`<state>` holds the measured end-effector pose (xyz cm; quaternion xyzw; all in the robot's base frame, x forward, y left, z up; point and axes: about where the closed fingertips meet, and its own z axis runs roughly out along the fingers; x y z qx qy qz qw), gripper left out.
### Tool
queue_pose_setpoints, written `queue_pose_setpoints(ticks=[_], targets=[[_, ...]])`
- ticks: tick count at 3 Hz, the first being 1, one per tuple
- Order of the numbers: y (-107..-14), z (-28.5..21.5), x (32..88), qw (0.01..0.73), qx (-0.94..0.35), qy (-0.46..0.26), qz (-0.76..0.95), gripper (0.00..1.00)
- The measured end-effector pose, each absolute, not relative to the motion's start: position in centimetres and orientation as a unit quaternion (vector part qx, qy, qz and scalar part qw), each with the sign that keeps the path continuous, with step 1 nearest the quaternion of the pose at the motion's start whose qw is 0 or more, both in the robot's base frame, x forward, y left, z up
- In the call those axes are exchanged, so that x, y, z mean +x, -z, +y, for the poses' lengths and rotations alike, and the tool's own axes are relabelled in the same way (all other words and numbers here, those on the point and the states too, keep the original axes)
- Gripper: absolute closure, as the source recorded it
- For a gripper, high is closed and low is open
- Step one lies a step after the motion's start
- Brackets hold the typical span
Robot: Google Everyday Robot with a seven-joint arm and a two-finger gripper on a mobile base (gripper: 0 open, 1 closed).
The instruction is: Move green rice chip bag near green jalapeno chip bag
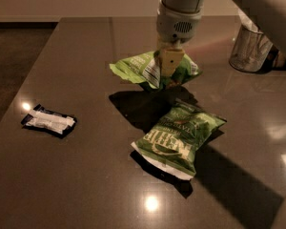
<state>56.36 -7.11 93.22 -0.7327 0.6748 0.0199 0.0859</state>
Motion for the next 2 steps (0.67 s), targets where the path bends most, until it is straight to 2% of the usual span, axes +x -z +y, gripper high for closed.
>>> queue_pose_setpoints(ticks=[1,2], targets=[[-93.02,-9.42,55.61,0.092,-0.712,-0.014,0.696,0.38],[-93.07,-8.99,56.16,0.102,-0.713,-0.011,0.694,0.15]])
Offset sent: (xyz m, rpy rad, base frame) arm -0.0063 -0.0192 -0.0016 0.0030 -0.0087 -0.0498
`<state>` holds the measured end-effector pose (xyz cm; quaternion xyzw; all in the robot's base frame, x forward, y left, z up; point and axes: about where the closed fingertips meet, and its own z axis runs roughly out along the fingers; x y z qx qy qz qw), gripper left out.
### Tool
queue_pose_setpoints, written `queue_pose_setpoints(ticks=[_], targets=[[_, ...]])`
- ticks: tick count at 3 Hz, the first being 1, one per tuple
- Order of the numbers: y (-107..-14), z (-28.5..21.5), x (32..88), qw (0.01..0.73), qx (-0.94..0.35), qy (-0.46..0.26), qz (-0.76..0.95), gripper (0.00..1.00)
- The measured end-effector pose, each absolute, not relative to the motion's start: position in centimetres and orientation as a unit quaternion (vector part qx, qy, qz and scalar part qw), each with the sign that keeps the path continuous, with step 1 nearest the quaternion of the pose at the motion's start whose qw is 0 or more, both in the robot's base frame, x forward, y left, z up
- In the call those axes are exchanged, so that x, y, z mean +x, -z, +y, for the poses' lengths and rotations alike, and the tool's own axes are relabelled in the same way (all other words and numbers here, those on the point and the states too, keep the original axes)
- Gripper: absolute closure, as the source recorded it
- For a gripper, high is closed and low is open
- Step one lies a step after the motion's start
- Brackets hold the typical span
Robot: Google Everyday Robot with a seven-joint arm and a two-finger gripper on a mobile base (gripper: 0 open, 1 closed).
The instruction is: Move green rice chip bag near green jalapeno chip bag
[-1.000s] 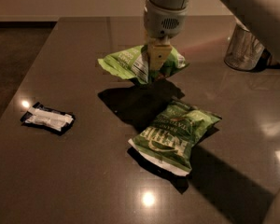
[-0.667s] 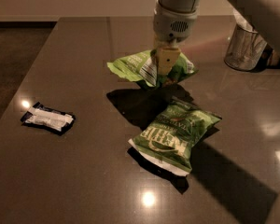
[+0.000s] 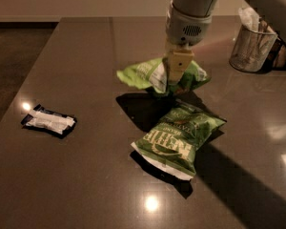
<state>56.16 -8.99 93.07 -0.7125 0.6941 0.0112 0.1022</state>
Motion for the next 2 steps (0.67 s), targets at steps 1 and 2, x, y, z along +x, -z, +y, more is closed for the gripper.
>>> queue_pose_setpoints(ticks=[1,2], targets=[[-93.12,-8.69,56.57,0.111,-0.712,-0.008,0.693,0.00],[-93.12,-8.68,56.57,0.111,-0.712,-0.008,0.693,0.00]])
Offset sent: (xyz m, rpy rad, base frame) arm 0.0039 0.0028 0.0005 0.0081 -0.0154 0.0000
